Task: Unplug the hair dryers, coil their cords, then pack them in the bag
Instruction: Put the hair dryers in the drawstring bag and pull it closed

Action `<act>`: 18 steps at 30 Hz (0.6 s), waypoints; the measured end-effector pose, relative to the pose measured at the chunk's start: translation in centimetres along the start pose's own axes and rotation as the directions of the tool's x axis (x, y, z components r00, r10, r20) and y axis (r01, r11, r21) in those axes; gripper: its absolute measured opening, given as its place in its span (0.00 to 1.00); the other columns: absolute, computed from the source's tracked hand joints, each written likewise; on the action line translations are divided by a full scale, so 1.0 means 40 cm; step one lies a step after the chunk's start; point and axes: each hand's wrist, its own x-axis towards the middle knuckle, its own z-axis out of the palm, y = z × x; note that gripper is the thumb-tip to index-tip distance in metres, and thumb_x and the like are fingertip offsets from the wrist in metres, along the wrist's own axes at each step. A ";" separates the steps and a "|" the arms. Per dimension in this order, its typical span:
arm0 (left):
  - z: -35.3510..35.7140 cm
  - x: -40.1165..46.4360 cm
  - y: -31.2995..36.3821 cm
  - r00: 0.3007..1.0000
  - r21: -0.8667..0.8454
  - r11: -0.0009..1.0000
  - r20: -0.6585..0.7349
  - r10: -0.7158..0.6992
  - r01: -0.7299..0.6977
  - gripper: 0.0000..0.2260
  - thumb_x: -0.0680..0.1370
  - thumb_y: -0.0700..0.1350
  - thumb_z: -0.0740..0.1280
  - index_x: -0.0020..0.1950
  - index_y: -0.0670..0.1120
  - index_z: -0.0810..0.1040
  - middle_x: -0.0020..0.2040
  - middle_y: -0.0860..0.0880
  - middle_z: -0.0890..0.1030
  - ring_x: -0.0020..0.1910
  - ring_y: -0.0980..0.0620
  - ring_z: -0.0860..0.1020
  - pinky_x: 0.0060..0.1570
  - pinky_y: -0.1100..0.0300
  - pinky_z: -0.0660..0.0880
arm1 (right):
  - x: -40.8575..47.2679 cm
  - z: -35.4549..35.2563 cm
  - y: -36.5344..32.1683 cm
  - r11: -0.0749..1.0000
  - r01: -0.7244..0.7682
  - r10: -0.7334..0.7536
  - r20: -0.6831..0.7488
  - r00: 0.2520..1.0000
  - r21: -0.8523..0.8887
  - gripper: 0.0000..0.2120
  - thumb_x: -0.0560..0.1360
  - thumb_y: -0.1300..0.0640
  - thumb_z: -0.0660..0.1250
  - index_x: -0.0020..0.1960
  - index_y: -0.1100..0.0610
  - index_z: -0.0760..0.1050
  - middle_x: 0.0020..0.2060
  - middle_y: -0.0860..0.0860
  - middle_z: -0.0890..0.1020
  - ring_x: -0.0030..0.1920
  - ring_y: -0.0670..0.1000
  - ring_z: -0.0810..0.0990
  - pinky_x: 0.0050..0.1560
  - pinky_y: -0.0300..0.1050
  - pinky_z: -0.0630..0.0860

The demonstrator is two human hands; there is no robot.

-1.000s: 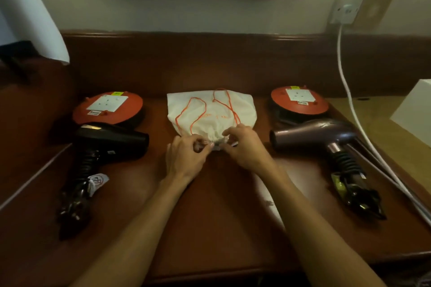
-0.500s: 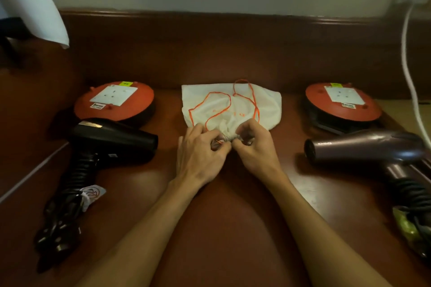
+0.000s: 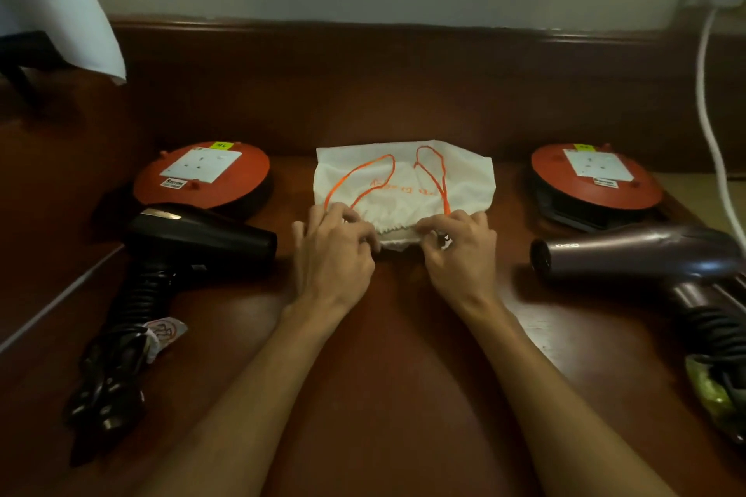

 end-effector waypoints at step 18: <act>0.004 0.008 -0.004 0.999 0.020 1.000 0.044 -0.017 0.016 0.20 0.77 0.44 0.68 0.67 0.61 0.81 0.59 0.53 0.77 0.58 0.49 0.69 0.50 0.56 0.58 | -0.002 0.012 -0.036 0.883 0.044 -0.021 0.056 0.998 -0.468 0.21 0.75 0.57 0.65 0.66 0.48 0.78 0.56 0.56 0.75 0.58 0.59 0.71 0.56 0.58 0.67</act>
